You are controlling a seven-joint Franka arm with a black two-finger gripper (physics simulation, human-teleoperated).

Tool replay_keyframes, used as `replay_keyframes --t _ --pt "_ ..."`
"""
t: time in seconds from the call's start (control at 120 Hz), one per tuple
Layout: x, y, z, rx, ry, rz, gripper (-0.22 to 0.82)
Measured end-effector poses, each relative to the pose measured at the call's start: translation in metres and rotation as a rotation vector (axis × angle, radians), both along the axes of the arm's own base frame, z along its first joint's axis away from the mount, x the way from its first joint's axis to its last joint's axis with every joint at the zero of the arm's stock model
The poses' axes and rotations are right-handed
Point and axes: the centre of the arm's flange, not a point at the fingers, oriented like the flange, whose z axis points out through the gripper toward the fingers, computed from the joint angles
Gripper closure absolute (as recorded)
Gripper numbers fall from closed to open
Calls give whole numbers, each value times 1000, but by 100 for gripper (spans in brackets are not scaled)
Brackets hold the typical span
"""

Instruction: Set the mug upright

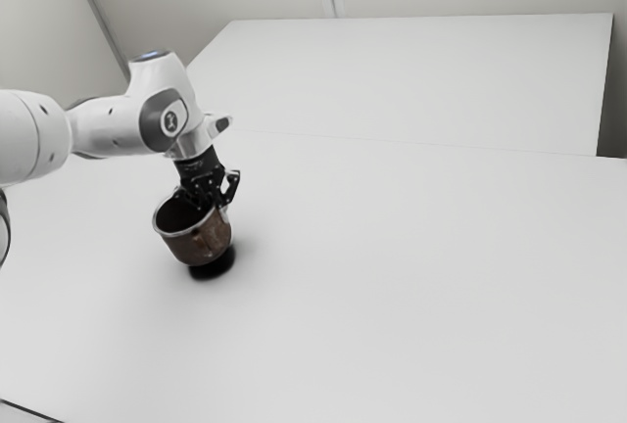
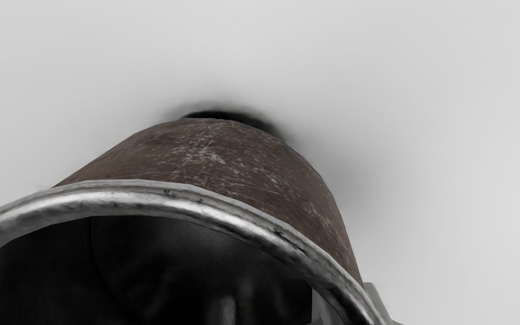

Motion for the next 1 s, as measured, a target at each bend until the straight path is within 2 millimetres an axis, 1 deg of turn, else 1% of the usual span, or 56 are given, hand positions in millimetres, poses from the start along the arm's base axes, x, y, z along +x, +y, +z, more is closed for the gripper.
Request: replay_keyframes --t 0.125,0.225,0.333,0.633,0.767,0.917,1.0 --pt "-5 1 -10 21 14 85 78" --pt "-7 -5 -20 34 10 134 78" --pt "-5 -9 -24 40 -6 185 78" --pt "1 -8 -42 54 -15 303 78" --pt "3 -8 -45 52 -15 342 77" --pt "5 -6 -40 42 -22 365 44" --pt "6 -6 -37 39 -26 368 30"
